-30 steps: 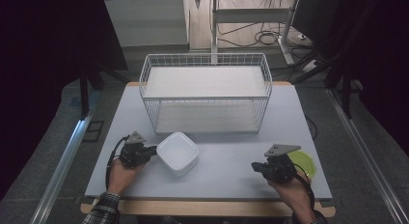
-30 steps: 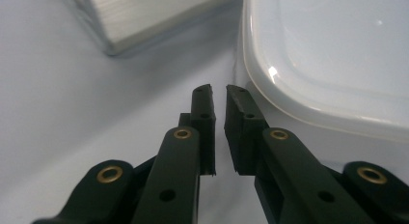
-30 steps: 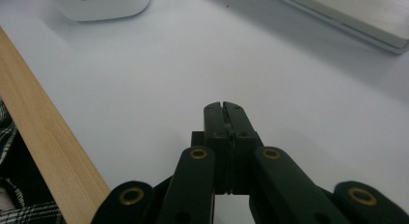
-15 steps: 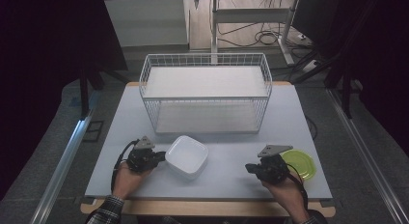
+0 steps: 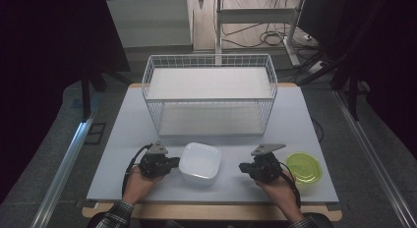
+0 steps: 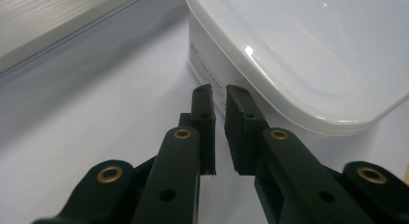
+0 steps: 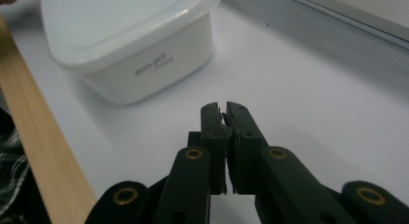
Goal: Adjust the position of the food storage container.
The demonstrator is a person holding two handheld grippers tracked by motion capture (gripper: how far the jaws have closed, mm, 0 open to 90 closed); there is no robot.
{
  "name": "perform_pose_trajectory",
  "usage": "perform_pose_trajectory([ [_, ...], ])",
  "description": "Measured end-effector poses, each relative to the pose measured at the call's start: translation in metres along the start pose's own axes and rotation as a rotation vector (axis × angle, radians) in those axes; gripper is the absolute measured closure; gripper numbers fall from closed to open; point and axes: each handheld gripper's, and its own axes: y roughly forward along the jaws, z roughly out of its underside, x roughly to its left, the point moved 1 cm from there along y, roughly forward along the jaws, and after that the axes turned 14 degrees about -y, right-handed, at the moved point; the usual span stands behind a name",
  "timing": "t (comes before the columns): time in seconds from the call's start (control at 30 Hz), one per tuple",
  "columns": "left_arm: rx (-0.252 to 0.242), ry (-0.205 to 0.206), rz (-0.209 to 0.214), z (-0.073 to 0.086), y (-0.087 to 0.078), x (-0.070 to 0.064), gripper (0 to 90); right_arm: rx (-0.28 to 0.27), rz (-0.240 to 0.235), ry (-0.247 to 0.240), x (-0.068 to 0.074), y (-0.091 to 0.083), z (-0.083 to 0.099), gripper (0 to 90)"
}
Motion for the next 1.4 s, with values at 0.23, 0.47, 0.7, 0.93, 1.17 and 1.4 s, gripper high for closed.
perform_pose_trajectory([
  [0.23,0.016,0.020,0.030,-0.002,0.007,-0.012,82.0,-0.022,-0.012,0.059,-0.006,0.016,-0.005,85.2],
  [0.47,0.029,0.021,0.064,-0.001,0.013,-0.023,80.7,-0.013,-0.037,0.065,-0.009,0.030,-0.012,86.9],
  [0.7,0.044,0.031,0.054,0.004,0.010,-0.030,80.8,-0.007,-0.033,0.062,-0.004,0.028,-0.013,89.2],
  [0.93,0.004,0.014,0.005,0.005,0.000,-0.023,68.6,0.009,-0.018,0.025,0.000,0.024,-0.011,84.5],
  [1.17,-0.041,0.009,-0.048,0.011,-0.016,-0.019,44.7,-0.008,0.033,-0.044,0.000,0.010,-0.009,71.7],
  [1.4,-0.077,-0.021,-0.029,0.019,-0.022,-0.022,24.5,-0.036,0.067,-0.056,0.003,-0.004,-0.001,51.0],
])
